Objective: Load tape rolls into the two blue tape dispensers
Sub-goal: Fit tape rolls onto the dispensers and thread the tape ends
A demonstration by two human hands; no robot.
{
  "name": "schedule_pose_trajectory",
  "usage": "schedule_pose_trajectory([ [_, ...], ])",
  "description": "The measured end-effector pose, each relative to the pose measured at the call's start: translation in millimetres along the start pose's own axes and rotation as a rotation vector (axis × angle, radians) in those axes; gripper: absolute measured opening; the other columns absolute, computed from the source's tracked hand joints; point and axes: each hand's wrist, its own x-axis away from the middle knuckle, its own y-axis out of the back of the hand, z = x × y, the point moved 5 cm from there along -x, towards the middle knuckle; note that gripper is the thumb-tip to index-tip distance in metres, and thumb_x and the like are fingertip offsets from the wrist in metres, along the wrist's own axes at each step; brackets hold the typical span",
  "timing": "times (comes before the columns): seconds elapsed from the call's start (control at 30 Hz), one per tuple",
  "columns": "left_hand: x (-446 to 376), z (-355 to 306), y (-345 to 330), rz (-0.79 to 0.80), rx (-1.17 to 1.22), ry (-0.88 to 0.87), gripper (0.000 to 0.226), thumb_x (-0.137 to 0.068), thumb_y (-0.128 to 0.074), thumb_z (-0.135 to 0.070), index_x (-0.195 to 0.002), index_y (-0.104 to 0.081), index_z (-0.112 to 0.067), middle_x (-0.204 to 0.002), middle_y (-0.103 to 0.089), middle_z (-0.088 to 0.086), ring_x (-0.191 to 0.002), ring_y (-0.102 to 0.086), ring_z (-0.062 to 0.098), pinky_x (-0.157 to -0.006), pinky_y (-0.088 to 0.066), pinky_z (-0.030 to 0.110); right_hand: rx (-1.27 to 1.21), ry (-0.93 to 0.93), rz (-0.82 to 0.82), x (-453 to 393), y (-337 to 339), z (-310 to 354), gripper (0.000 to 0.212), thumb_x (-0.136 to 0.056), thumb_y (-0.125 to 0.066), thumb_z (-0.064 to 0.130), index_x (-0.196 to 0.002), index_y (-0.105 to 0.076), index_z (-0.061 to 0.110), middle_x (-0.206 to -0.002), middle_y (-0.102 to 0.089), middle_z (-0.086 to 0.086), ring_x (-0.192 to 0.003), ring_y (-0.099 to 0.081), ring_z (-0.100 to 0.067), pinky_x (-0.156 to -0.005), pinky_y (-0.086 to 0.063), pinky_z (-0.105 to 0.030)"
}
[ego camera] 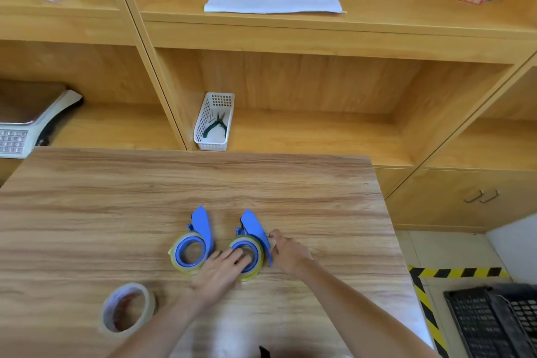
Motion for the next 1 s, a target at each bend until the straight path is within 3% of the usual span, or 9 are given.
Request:
schedule_pose_trajectory([
  [0.17, -1.0, 7.3, -0.2, 0.008, -0.11, -0.055, 0.039, -0.045, -0.087, -0.015, -0.076, -0.068, -0.028, -0.074, -0.061, -0.012, -0.077, -0.061, 0.012, -0.065, -0.049, 0.026, 0.067, 0.002, -0.005, 4.5, 8.8, 4.7, 0.04, -0.099, -0.036, 0.027, -0.139, -0.038, 0.022, -0.125, -0.061, -0.017, -0.114, -0.06, -0.036, -0.09, -0.047, -0.041],
  [0.5, -7.2, 2.2, 1.7, 0.062, -0.127, -0.086, 0.037, -0.04, -0.088, -0.015, -0.066, -0.067, -0.031, -0.063, -0.059, -0.015, -0.067, -0.062, 0.01, -0.063, -0.05, 0.023, 0.149, 0.003, 0.014, 9.1, 0.1, 12.7, 0.044, -0.101, -0.038, 0.025, -0.145, -0.031, 0.02, -0.128, -0.057, -0.02, -0.115, -0.059, -0.037, -0.086, -0.048, -0.041],
  [0.67, -12.7, -2.5, -1.3, 0.05, -0.151, -0.126, 0.035, -0.04, -0.088, -0.016, -0.066, -0.069, -0.03, -0.063, -0.061, -0.014, -0.067, -0.062, 0.011, -0.067, -0.052, 0.025, 0.163, -0.036, 0.02, 8.6, -6.5, 20.2, 0.05, -0.1, -0.039, 0.022, -0.148, -0.028, 0.011, -0.136, -0.052, -0.021, -0.123, -0.054, -0.038, -0.094, -0.047, -0.041],
  [0.83, -9.0, 1.1, -2.7, 0.018, -0.158, -0.173, 0.033, -0.041, -0.087, -0.015, -0.064, -0.069, -0.029, -0.064, -0.063, -0.014, -0.067, -0.063, 0.011, -0.067, -0.053, 0.025, 0.136, -0.066, 0.001, 9.8, -7.4, 26.3, 0.049, -0.098, -0.046, 0.023, -0.143, -0.033, 0.008, -0.133, -0.055, -0.019, -0.121, -0.055, -0.036, -0.092, -0.048, -0.04],
  [1.0, -3.2, 8.2, -1.7, -0.076, -0.073, -0.213, 0.043, -0.045, -0.085, -0.013, -0.082, -0.07, -0.03, -0.075, -0.064, -0.013, -0.077, -0.064, 0.012, -0.069, -0.053, 0.024, 0.175, -0.166, -0.017, 10.7, -3.3, 25.0, 0.047, -0.098, -0.041, 0.046, -0.132, -0.045, 0.014, -0.128, -0.06, -0.012, -0.117, -0.059, -0.032, -0.089, -0.046, -0.038],
])
